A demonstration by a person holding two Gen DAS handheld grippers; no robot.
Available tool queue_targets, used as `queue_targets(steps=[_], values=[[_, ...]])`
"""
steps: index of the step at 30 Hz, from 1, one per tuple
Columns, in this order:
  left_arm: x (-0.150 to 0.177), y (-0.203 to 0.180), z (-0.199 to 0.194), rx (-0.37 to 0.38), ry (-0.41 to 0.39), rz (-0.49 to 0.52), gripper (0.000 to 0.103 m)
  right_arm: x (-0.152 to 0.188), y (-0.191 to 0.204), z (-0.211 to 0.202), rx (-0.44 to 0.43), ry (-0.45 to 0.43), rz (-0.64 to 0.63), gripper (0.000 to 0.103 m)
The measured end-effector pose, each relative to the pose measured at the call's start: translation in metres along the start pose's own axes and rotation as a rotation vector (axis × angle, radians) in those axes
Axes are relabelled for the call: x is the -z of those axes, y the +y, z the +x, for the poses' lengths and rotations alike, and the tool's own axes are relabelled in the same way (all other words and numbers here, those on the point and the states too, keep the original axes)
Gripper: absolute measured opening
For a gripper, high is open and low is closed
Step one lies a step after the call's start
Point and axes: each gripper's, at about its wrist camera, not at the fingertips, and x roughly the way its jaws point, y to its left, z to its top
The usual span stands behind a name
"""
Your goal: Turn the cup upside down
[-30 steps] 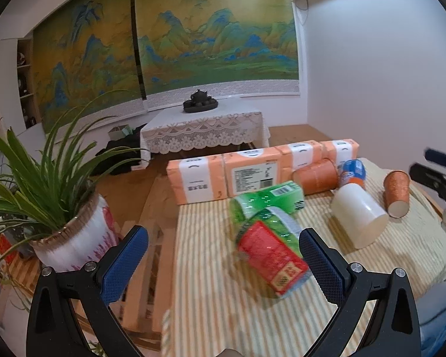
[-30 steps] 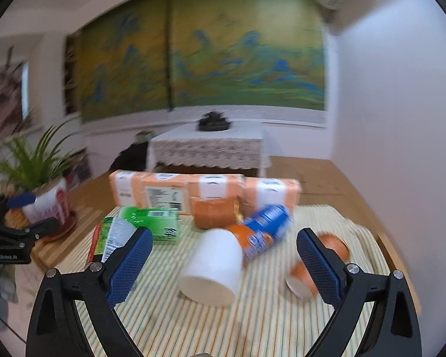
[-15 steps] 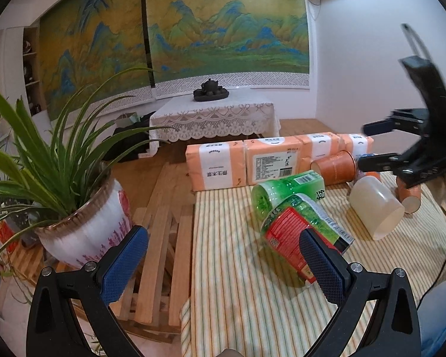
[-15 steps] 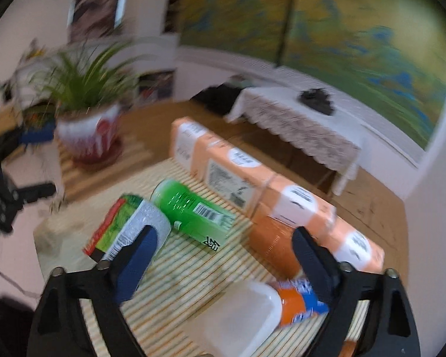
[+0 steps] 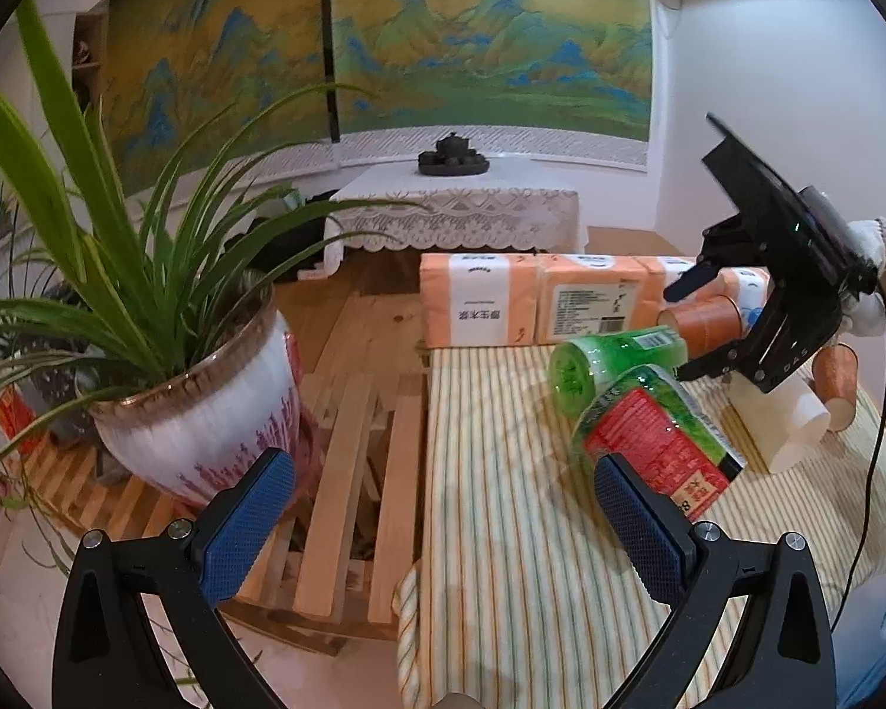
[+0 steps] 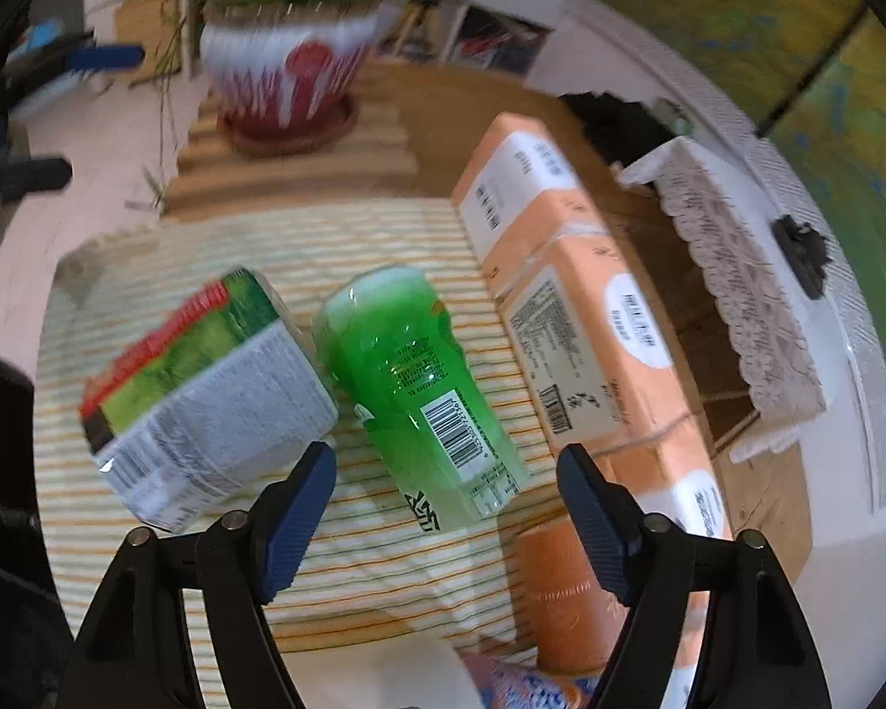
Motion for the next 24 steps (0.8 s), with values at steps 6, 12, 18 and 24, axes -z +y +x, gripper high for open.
queue_targets(steps=[6, 12, 18, 24], values=[[-0.001, 0.001, 0.016, -0.003, 0.024, -0.006, 0.103, -0.003, -0.001, 0.031, -0.003, 0.088, -0.115, 0.064], [0.001, 0.003, 0.034, 0.005, 0.067, -0.029, 0.103, -0.009, -0.001, 0.037, -0.023, 0.081, -0.190, 0.064], [-0.001, 0.003, 0.040, -0.005, 0.071, -0.036, 0.103, -0.014, 0.006, 0.052, -0.046, 0.098, -0.227, 0.063], [0.000, 0.003, 0.041, 0.002, 0.073, -0.039, 0.103, -0.017, 0.000, 0.053, -0.041, 0.080, -0.182, 0.056]])
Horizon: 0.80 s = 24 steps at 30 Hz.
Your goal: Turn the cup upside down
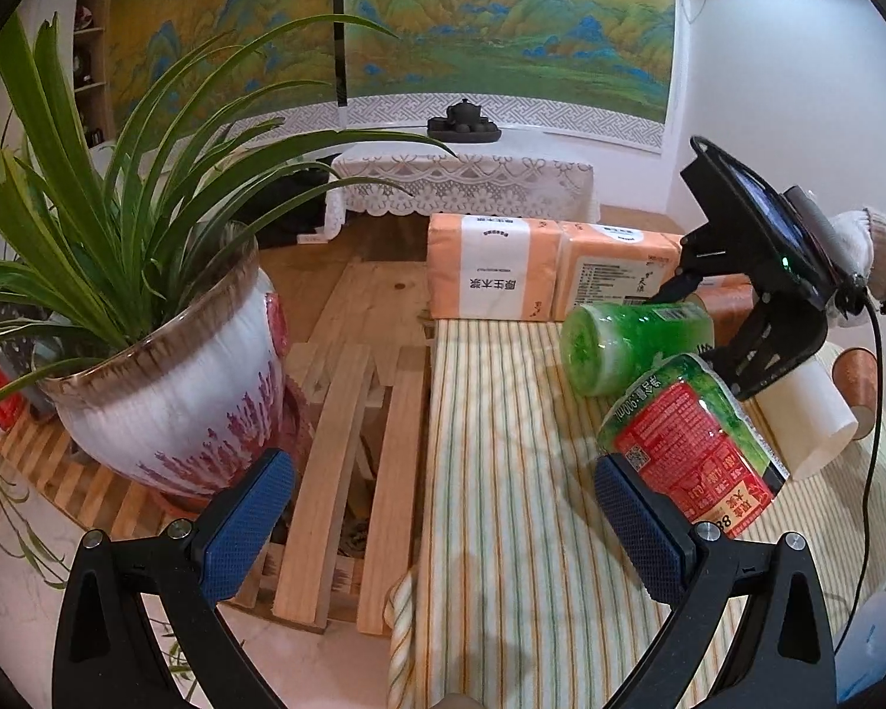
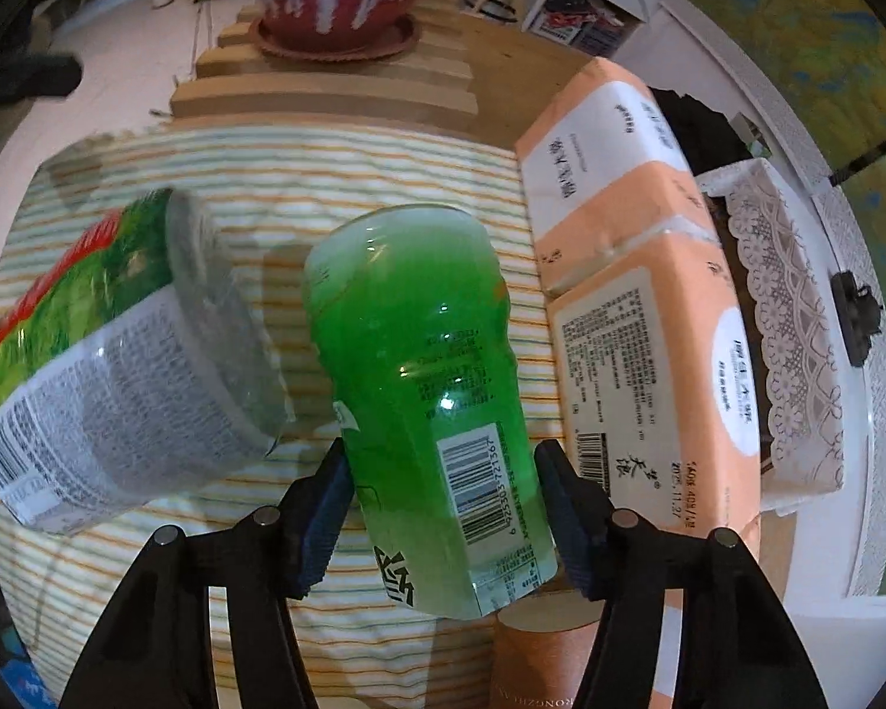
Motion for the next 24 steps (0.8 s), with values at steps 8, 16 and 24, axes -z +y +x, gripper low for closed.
queue_targets(steps=[8, 16, 24], values=[[0.002, 0.001, -0.019, 0.002, -0.026, -0.004, 0.103, -0.005, -0.004, -0.031, 0.071, -0.075, 0.080, 0.053], [0.007, -0.004, -0.046, 0.014, -0.058, 0.006, 0.103, -0.009, 0.013, -0.067, 0.127, -0.134, 0.124, 0.053], [0.016, -0.021, -0.086, 0.058, -0.090, 0.029, 0.103, 0.007, 0.055, -0.138, 0.215, -0.185, 0.157, 0.053]])
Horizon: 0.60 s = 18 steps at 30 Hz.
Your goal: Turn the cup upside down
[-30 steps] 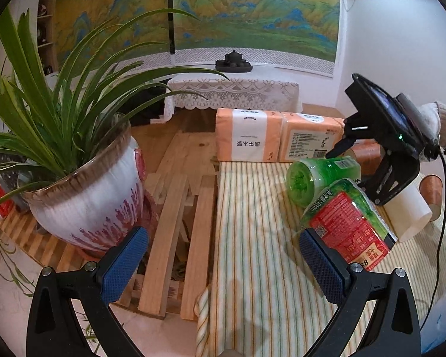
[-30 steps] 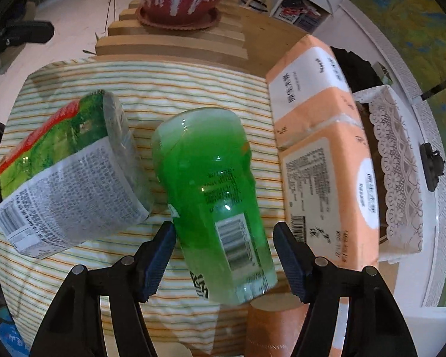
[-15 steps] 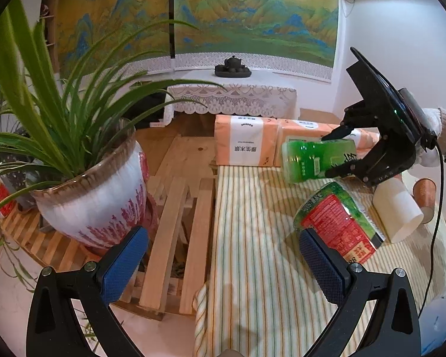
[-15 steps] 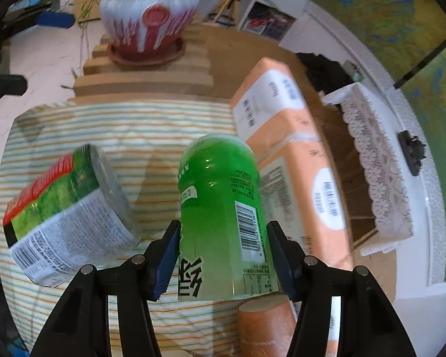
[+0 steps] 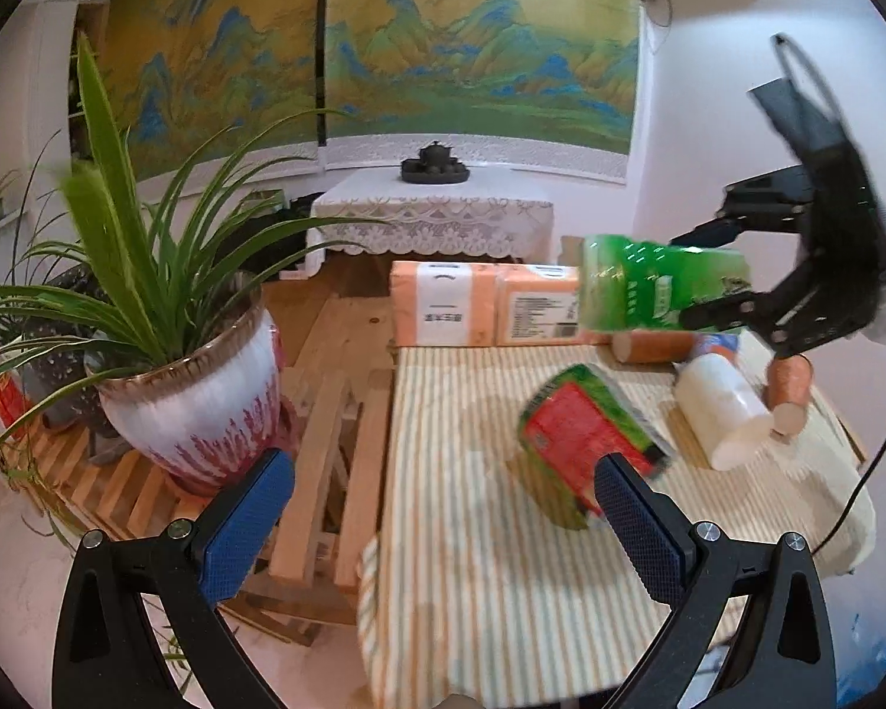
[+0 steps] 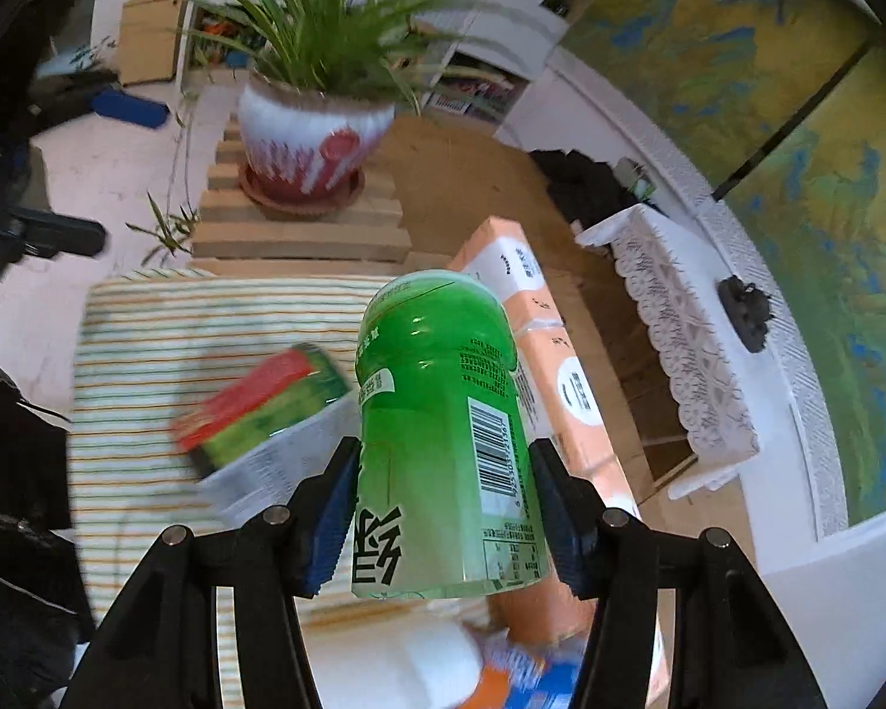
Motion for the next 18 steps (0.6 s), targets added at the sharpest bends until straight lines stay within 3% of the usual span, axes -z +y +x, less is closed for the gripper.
queue_targets(steps=[8, 18], values=[[0.020, -0.031, -0.033, 0.057, -0.001, 0.012, 0.103, 0.046, 0.069, -0.064, -0.024, -0.043, 0.046, 0.053], [0.047, -0.063, -0.054, 0.080, 0.026, -0.008, 0.103, 0.092, 0.134, -0.041, -0.139, -0.024, 0.098, 0.053]])
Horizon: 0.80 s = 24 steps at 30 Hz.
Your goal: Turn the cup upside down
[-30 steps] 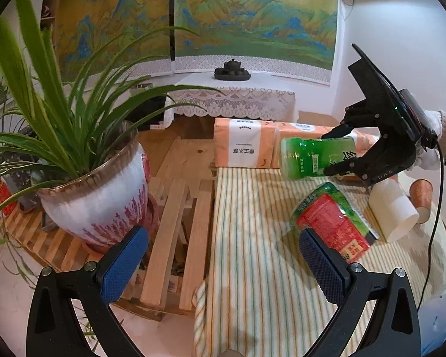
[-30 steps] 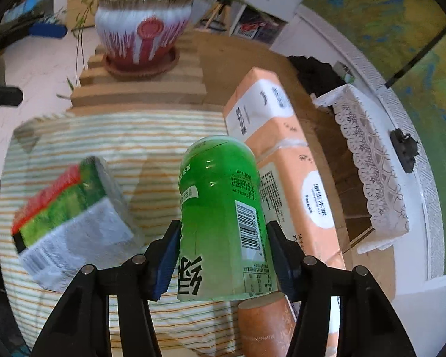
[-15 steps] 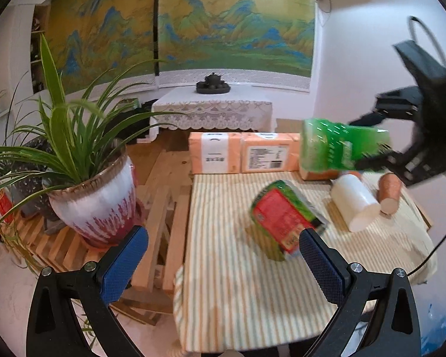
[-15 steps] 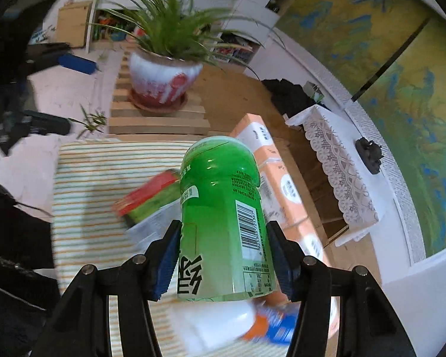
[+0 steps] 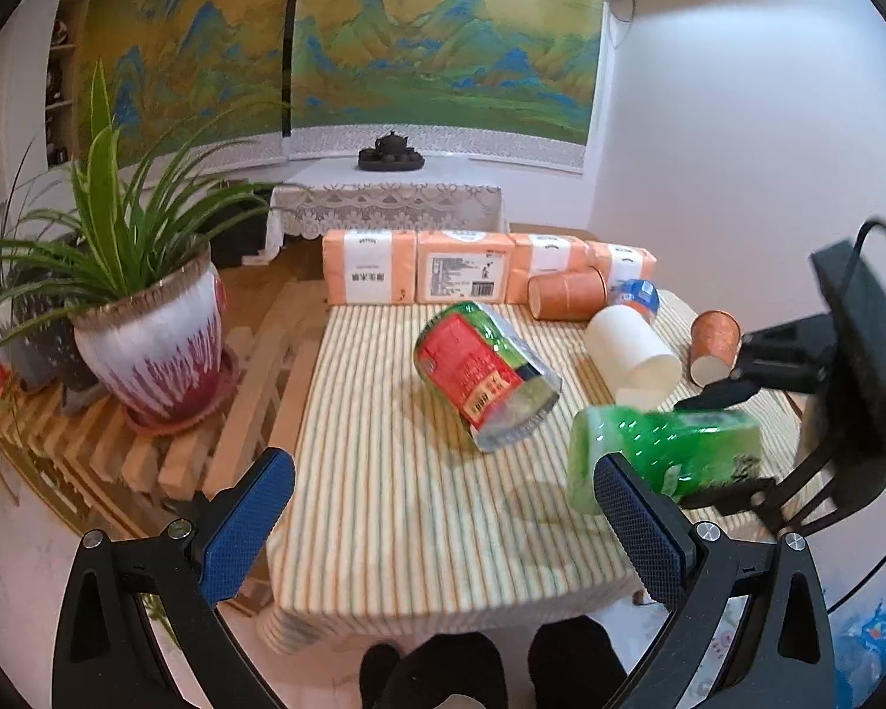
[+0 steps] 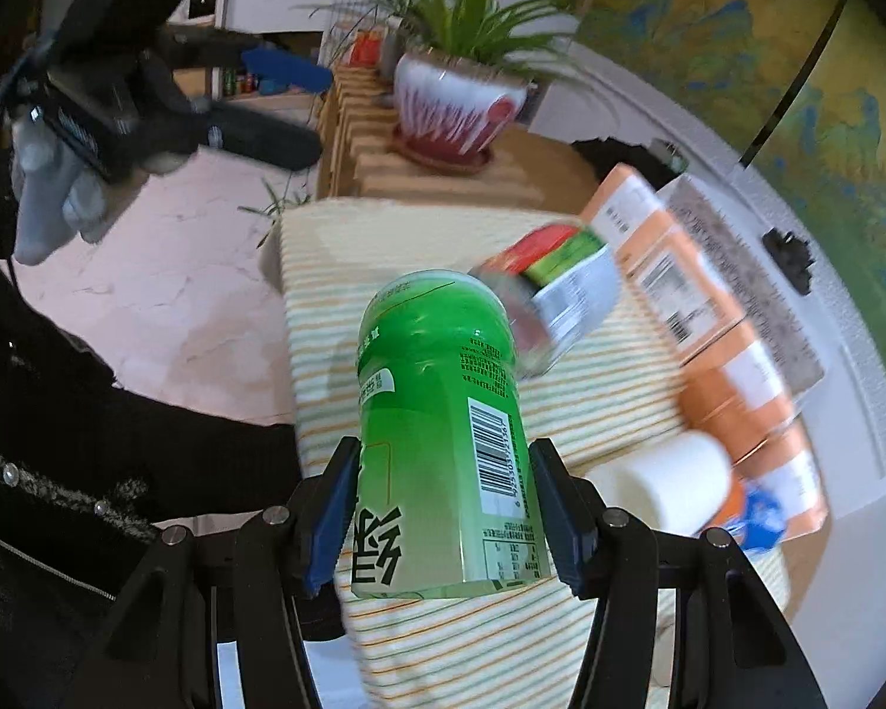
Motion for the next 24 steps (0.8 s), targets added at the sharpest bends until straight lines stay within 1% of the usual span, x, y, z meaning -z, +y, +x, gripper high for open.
queue_targets(steps=[4, 7, 13, 14, 15, 16, 20, 24], values=[[0.005, 0.000, 0.007, -0.014, 0.021, -0.022, 0.103, 0.010, 0.003, 0.018, 0.004, 0.030, -0.016, 0.053], [0.010, -0.003, 0.014, -0.014, 0.031, -0.025, 0.103, 0.014, -0.002, 0.028, -0.013, 0.042, -0.013, 0.053], [0.013, -0.007, 0.025, 0.008, 0.050, -0.043, 0.103, 0.021, -0.002, 0.044, 0.037, 0.081, -0.054, 0.055], [0.013, -0.008, 0.026, 0.009, 0.051, -0.048, 0.103, 0.023, 0.000, 0.045, 0.046, 0.086, -0.056, 0.059], [0.013, -0.009, 0.027, 0.013, 0.052, -0.051, 0.103, 0.024, 0.001, 0.046, 0.059, 0.091, -0.058, 0.064], [0.013, -0.010, 0.029, 0.018, 0.054, -0.053, 0.103, 0.025, 0.001, 0.046, 0.070, 0.094, -0.059, 0.066], [0.014, -0.016, 0.033, 0.037, 0.064, -0.067, 0.103, 0.029, 0.002, 0.043, 0.079, 0.089, -0.044, 0.067], [0.014, -0.022, 0.038, 0.057, 0.080, -0.102, 0.103, 0.031, 0.000, 0.031, 0.110, 0.057, -0.004, 0.069]])
